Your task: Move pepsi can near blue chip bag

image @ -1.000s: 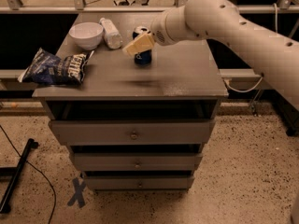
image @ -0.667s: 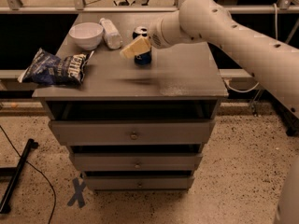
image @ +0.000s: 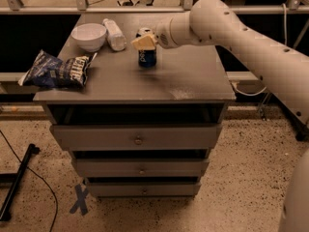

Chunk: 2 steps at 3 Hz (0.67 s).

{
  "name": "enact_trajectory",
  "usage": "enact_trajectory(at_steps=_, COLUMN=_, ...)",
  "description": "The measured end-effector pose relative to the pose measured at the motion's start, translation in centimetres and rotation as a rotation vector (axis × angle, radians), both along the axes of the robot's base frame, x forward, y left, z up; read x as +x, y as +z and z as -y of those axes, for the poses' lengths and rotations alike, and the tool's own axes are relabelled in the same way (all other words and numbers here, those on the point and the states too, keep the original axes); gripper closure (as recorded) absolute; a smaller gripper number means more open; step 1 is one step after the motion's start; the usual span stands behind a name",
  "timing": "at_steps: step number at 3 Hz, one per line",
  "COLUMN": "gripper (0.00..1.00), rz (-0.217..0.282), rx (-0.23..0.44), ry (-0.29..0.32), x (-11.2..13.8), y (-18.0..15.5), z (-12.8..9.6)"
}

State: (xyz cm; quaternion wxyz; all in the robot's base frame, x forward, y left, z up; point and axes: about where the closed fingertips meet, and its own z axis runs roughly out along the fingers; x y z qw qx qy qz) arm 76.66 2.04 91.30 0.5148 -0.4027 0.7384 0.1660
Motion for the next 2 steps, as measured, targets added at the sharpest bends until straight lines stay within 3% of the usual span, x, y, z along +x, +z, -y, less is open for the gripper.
enact_trajectory(at_steps=1, gripper=0.64, rz=-0.014, rx=0.033, ry=0.026, x=0.0, y=0.6, z=-0.2)
enact_trajectory(at_steps=2, gripper=0.86, rz=-0.036, rx=0.07, ry=0.109, x=-1.1, y=2.0, z=-1.8)
